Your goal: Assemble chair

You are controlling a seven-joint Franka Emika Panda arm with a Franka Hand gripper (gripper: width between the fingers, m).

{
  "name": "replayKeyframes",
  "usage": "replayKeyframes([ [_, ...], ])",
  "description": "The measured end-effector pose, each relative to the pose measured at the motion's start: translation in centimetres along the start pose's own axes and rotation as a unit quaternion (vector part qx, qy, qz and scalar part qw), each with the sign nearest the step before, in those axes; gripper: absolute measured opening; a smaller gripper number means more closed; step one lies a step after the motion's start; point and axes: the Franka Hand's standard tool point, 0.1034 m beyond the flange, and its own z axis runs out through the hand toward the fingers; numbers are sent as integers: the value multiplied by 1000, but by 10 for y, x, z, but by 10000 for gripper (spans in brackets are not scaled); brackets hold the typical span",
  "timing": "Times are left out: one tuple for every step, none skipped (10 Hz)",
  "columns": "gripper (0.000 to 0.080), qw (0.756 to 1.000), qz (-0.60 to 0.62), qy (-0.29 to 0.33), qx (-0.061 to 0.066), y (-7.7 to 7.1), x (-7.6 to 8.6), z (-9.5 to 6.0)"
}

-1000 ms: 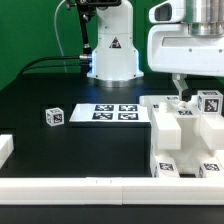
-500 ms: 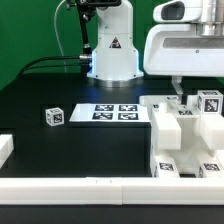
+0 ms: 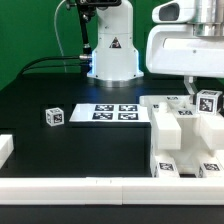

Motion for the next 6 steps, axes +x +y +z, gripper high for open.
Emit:
replayKeyframes([
  [264, 997, 79, -1, 0, -1, 1, 0],
  [264, 993, 122, -7, -2, -1, 0, 0],
  [264, 976, 219, -11, -3, -2, -2, 0],
  [264, 952, 305, -10, -5, -2, -1, 0],
  [264, 929, 369, -16, 1, -2, 0, 1],
  [264, 903, 428, -24, 8, -3, 0, 1],
])
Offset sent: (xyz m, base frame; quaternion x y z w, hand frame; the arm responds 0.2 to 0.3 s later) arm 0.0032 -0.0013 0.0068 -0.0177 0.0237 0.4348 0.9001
